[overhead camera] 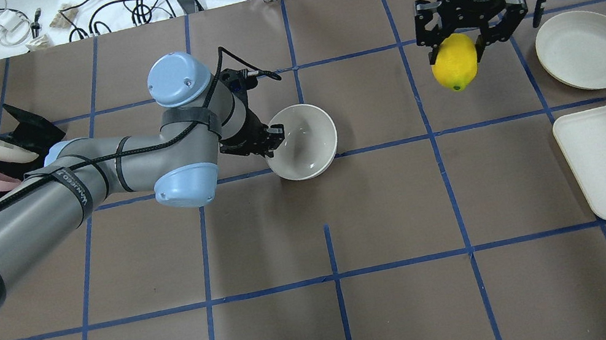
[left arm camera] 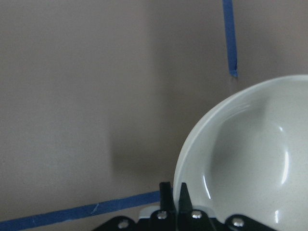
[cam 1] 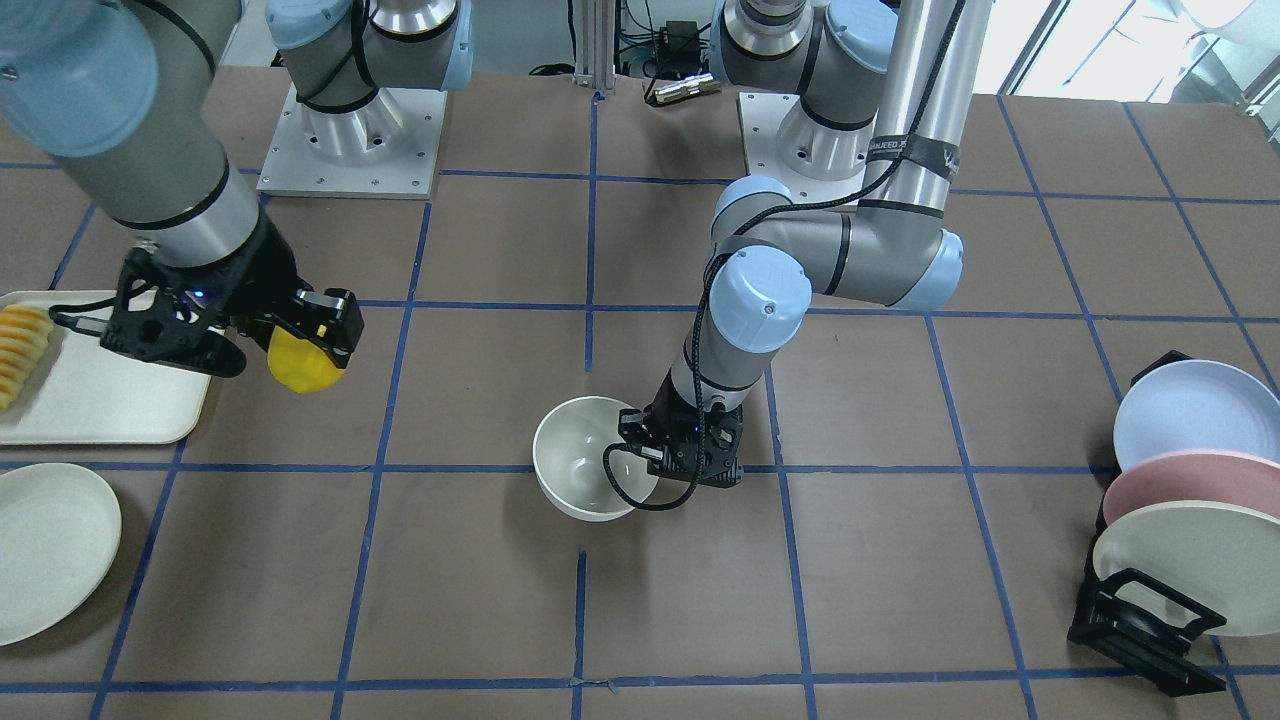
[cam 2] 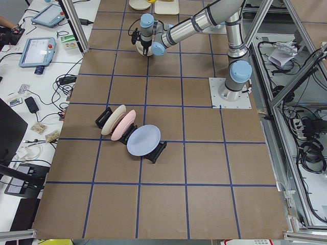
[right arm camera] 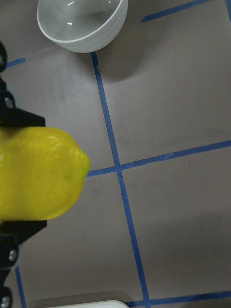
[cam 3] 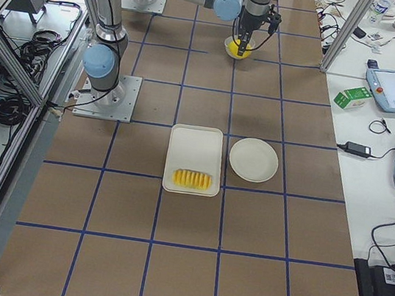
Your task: Place bowl and put lemon in it
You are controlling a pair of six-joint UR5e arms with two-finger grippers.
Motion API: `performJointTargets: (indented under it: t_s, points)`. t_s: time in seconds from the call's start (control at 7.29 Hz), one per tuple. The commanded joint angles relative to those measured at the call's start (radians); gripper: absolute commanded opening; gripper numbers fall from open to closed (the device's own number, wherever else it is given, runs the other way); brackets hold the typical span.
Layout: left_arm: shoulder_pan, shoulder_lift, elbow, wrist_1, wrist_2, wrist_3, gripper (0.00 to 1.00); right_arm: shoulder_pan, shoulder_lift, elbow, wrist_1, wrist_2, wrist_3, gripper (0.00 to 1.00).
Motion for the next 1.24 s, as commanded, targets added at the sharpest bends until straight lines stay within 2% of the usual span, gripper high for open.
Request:
performJointTargets:
  t_s: [0.0,0.14,0.41,0.55,0.69,0.82,0.96,1.1]
  points:
    - [0.001,-0.008,0.009,-0.002,0.019,-0.001,0.40,0.075,0.051,-0.004,-0.069,0.001,0.046,0.00]
    - [0.007,0.000,0.014,-0.002,0.018,-0.001,0.99,0.103,0.070,-0.006,-0.080,0.001,0.055,0.00]
    - [0.035,0.030,0.032,-0.051,0.033,0.007,1.00,0.135,0.119,-0.007,-0.175,0.001,0.087,0.00]
    - [0.058,0.055,0.064,-0.115,0.049,0.013,1.00,0.143,0.166,-0.009,-0.238,0.002,0.089,0.00]
    - [0.070,0.082,0.111,-0.209,0.049,0.031,1.00,0.184,0.186,-0.027,-0.259,0.025,0.101,0.00]
    - [0.075,0.108,0.154,-0.311,0.108,0.094,1.00,0.217,0.226,-0.064,-0.257,0.041,0.166,0.00]
    - [0.083,0.128,0.173,-0.361,0.160,0.112,1.00,0.253,0.269,-0.096,-0.258,0.041,0.209,0.00]
    - [0.095,0.150,0.178,-0.384,0.164,0.119,1.00,0.302,0.315,-0.114,-0.269,0.039,0.236,0.00]
